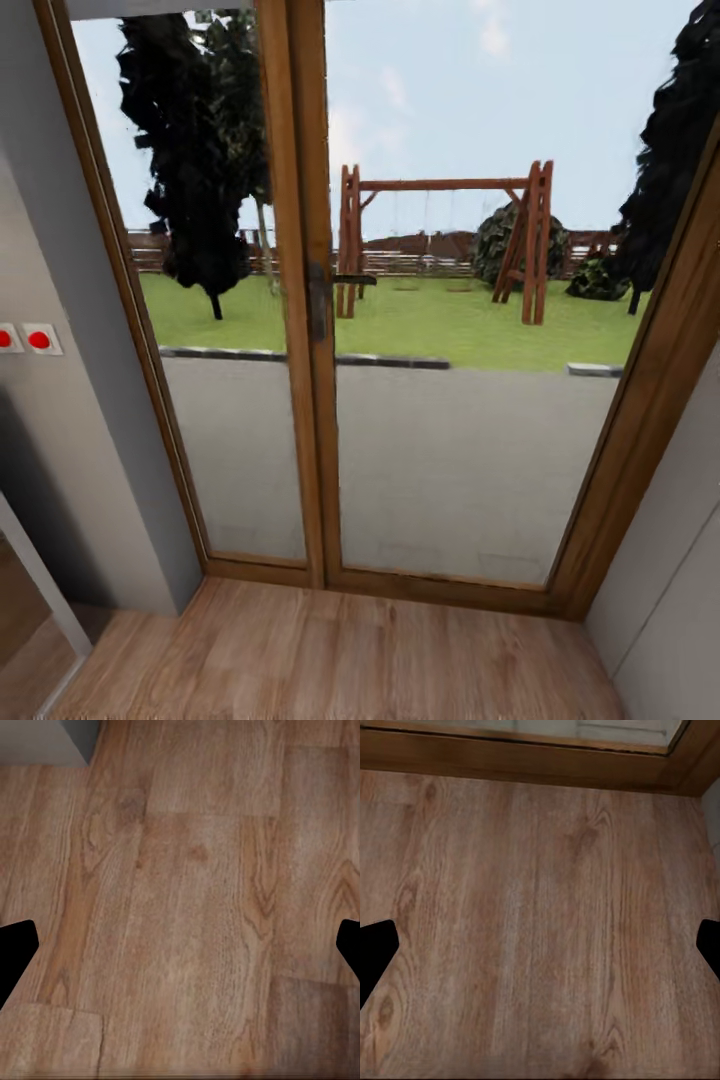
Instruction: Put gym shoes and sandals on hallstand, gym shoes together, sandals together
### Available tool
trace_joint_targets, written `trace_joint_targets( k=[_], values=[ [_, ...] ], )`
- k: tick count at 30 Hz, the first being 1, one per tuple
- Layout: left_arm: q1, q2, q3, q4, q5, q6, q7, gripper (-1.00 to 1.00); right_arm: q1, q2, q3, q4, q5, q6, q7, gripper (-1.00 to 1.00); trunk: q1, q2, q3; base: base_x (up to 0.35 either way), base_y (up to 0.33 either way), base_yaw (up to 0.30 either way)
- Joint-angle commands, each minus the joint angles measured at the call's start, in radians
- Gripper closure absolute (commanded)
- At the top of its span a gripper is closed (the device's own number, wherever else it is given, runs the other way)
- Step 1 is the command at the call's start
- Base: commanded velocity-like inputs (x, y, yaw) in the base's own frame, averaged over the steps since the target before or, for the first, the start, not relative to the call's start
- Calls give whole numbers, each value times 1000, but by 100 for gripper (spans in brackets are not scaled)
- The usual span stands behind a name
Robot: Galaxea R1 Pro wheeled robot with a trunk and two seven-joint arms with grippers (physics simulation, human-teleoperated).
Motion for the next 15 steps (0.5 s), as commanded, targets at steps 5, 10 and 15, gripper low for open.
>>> trace_joint_targets(
  k=[5,10,15],
  values=[
    [1,-1,1,1,1,-24,-1,-100,0,-1,-1,-1,-9,-5,0,-100,-1,-1,-1,-282,201,0],
    [2,-2,0,2,0,-31,-1,-100,0,0,-1,0,-9,-6,-1,-100,-1,-1,-1,-281,208,0],
    [3,-2,0,2,0,-33,-1,-100,0,0,-1,2,-9,-6,-2,-100,-1,-1,-1,-274,212,0]
  ],
)
